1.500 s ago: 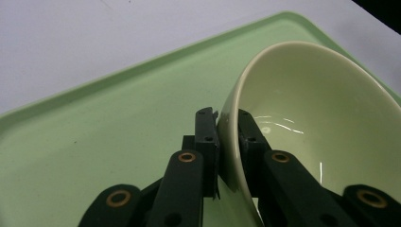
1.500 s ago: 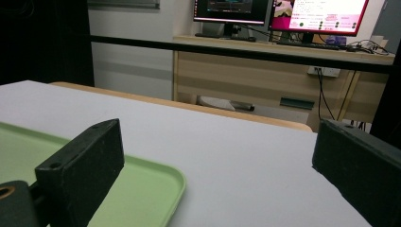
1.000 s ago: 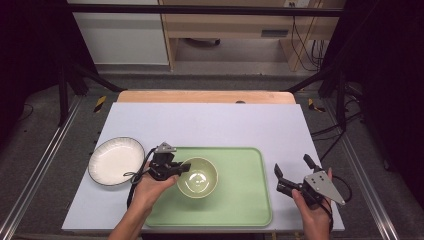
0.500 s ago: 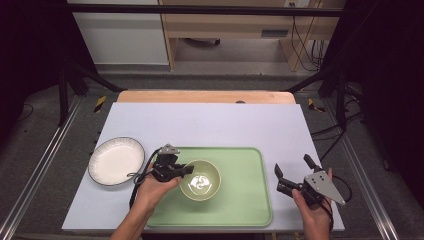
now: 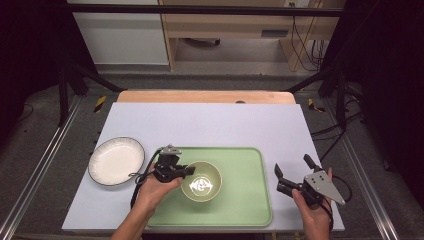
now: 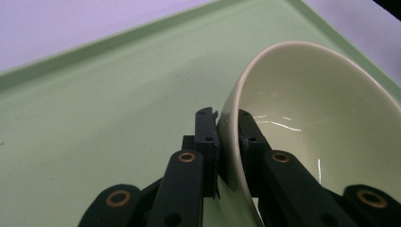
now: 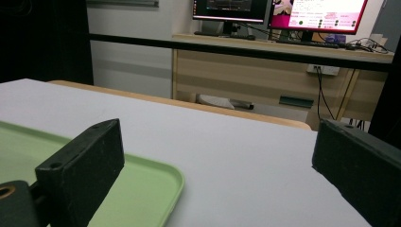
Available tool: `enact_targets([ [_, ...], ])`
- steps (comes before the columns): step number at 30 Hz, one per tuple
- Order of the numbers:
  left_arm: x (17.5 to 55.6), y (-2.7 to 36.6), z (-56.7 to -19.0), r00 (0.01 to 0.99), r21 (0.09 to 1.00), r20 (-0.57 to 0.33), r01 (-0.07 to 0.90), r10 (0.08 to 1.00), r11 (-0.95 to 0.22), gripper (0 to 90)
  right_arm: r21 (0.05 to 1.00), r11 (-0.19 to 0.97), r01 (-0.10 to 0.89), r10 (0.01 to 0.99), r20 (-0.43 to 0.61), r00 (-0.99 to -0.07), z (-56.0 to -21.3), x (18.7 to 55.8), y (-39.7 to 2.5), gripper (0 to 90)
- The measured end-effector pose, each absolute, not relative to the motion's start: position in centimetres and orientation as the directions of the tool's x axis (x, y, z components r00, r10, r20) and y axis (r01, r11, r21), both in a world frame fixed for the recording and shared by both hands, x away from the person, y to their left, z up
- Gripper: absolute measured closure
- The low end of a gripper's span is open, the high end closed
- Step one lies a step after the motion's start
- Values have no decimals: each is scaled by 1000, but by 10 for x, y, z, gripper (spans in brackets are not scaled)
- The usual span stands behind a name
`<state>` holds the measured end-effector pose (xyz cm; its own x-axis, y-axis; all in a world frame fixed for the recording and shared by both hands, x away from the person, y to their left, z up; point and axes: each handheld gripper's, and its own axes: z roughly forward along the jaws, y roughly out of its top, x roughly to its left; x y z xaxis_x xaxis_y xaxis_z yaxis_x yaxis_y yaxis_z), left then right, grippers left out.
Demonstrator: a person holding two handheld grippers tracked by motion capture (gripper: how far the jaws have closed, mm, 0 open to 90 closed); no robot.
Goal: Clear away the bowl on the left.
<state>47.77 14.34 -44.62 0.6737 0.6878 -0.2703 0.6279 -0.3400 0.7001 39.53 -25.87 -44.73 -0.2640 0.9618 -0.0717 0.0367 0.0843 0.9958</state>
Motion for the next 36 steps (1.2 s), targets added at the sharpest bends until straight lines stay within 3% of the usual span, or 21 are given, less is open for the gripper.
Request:
enact_targets([
  [10, 479, 144, -448, 667, 689, -293, 644, 685, -332, 822, 996, 85, 40, 962, -71, -264, -447, 395, -259, 33],
  [36, 481, 143, -453, 683, 696, -248, 619, 687, -364, 828, 995, 88, 39, 961, -74, -266, -448, 395, -258, 33],
])
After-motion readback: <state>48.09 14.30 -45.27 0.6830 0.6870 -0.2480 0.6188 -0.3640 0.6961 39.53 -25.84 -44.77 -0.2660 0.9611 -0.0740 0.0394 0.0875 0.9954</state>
